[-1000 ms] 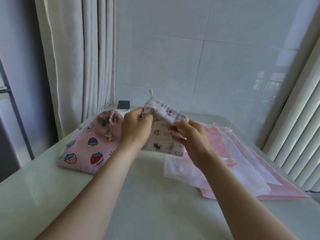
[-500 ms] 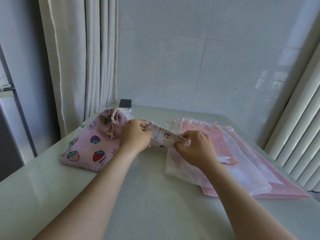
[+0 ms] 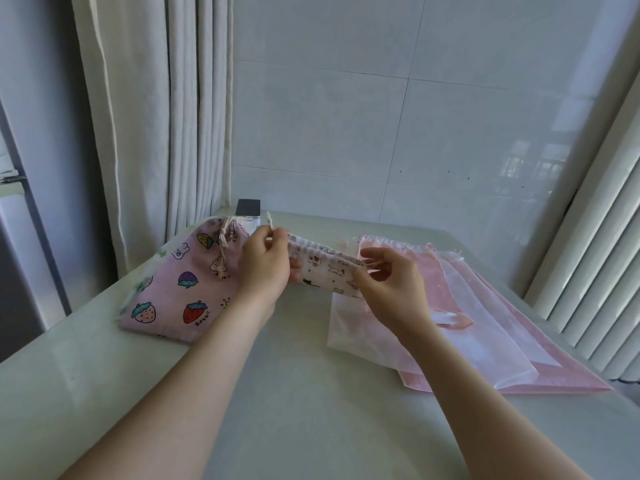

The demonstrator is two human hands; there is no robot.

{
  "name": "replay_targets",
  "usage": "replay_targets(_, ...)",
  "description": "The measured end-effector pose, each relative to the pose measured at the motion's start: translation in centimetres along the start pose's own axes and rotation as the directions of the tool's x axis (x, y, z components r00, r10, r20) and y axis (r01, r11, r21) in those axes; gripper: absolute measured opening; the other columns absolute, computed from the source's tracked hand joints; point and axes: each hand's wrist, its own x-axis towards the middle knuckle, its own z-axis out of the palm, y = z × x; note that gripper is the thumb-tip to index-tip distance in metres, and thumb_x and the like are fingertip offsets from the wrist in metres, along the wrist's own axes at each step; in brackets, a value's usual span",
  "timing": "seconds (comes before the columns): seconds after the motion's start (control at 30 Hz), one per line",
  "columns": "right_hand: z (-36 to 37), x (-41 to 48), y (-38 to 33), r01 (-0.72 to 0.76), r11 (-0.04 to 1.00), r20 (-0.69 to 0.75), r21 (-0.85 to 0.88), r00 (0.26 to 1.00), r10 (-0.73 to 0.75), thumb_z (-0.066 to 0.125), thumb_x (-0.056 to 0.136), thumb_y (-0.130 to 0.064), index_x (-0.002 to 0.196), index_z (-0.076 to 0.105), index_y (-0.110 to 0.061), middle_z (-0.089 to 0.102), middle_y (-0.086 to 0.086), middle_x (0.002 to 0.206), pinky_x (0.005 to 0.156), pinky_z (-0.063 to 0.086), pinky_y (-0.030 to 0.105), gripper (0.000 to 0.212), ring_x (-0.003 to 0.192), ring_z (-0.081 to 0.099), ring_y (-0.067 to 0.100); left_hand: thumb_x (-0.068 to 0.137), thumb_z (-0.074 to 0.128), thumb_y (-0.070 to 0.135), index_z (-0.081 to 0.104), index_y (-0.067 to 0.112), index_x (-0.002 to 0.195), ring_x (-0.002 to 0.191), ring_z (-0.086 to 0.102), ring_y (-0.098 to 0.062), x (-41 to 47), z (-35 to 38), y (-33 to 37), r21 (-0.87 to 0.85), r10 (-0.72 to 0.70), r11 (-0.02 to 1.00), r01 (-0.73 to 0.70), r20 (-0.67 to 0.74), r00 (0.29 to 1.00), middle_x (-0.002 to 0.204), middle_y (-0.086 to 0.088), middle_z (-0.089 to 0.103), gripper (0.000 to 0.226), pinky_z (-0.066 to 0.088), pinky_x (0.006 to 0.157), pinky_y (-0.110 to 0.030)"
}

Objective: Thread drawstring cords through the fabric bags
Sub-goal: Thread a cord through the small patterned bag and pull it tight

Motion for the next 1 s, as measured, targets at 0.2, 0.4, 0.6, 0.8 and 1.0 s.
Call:
replay_targets(0.2,-0.1,-0.1,-1.0,-0.231,0.880,0.036,0.416,0.971,0.238,0.042,0.104,-0.005,0.112,0.074,-0.016,0.078,0.006,0.099,0.059,0.056,0.029,0.035,0.078,0.075,0.018,0.114,0.037,0.019,0.062,0.001,0.111,0.063,0.074,-0.022,0.2,-0.3,0.1,-0.319,-0.077,0.947,0.043,-0.095,0.992,0.091,-0.015,0.069,0.031,0.061,0.058,-0.030)
replay_targets(0.4,0.1,0.1,-1.0,-0.280,0.648,-0.022,0.708,0.909,0.417,0.046,0.109,-0.008,0.115,0.069,-0.013,0.081,0.000,0.093,0.082,0.059,0.029,0.024,0.089,0.078,0.013,0.115,0.030,0.012,0.057,-0.004,0.121,0.062,0.075,-0.019,0.9,-0.1,0.2,-0.695,-0.271,0.698,0.174,-0.031,0.962,0.104,-0.017,0.068,0.032,0.061,0.058,-0.029)
replay_targets(0.6,0.1,0.3,-1.2,-0.192,0.273,0.036,0.943,0.871,0.490,0.038,0.111,-0.004,0.123,0.052,-0.006,0.069,0.009,0.074,0.092,0.061,0.046,0.019,0.095,0.078,0.032,0.113,0.035,0.020,0.066,0.014,0.104,0.037,0.029,-0.005,1.2,-0.2,0.2,-0.472,-0.284,0.852,0.226,-0.055,0.957,0.065,0.006,0.038,0.033,0.024,0.035,-0.019)
replay_targets(0.8,-0.4,0.2,-1.1,-0.157,0.774,-0.126,0.614,0.948,0.292,0.046,0.104,-0.005,0.105,0.056,-0.014,0.051,0.003,0.065,0.057,0.048,0.030,0.013,0.056,0.051,0.018,0.108,0.039,0.022,0.069,0.019,0.092,0.080,0.059,-0.022,0.1,-1.0,0.1,0.518,0.321,0.818,-0.249,-0.051,0.946,0.079,0.005,0.064,0.034,0.050,0.081,-0.042)
replay_targets(1.0,0.1,0.3,-0.2,0.160,0.941,0.031,-0.298,0.987,-0.158,0.040,0.106,-0.017,0.101,0.059,-0.023,0.061,-0.004,0.084,0.054,0.039,0.035,0.020,0.068,0.055,0.015,0.106,0.048,0.017,0.060,0.018,0.103,0.073,0.052,-0.024,-0.9,-0.8,-0.6,0.824,0.494,0.378,-0.423,0.207,0.845,0.106,-0.005,0.050,0.012,0.041,0.069,-0.038)
